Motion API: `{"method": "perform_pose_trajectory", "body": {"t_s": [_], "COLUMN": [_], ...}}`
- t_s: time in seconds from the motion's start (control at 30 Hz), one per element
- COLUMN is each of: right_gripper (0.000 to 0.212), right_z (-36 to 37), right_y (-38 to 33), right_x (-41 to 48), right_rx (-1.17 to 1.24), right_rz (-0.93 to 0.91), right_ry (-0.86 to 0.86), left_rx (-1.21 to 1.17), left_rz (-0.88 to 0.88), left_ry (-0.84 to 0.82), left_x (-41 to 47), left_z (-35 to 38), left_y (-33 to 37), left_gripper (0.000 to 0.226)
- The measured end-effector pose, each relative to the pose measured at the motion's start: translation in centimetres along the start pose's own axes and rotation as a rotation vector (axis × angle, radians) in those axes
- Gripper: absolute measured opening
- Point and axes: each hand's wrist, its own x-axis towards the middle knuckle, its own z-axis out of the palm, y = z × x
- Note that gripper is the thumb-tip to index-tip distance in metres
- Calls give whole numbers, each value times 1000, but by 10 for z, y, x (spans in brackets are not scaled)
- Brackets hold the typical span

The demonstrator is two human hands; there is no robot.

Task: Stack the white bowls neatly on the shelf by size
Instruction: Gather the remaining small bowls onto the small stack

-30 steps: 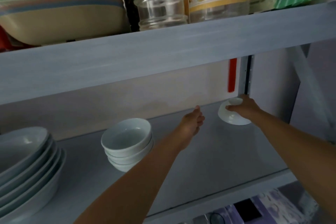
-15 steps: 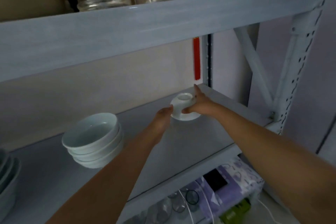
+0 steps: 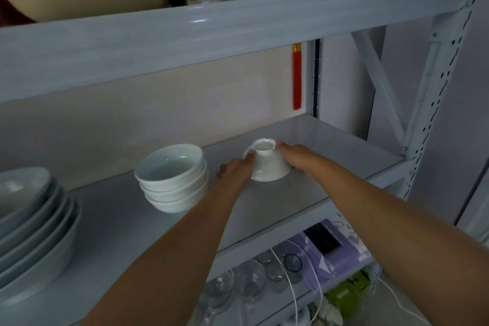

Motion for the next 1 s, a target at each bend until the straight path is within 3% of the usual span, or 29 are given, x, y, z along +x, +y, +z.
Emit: {"method": "perform_pose_trajectory", "body": {"t_s": [0.13,0.3,0.5,0.63,0.77,0.83,1.0], "right_gripper": [86,58,35,52,60,61,57], "right_z": [4,-6,-20,-33,-50,-58,-70], "right_y": [2,6,2,7,10,7,-20], "right_x": [-6,-19,-32,-34,-44,-49,-64], "right_rx": [19,219,243,418,441,465,702], "right_rz": [23,5,27,67,-32,-124,-221], "right_ry": [36,29,-15,-118,-235,-290,-442], "left_rx": [37,-164,-533,-622,-557,-489,-334], "left_rz": [-20,13,75,83,259,401,682], "left_ry": [-36,-97,-193,-277,-269,-183,-28], "left_x": [-7,3,-6,-11,-21,-26,-36], "left_z": [0,7,6,-1,-11,-17,-42], "left_y": [5,7,16,17,26,30,36], "left_gripper": [95,125,82,74,89,101,86]}}
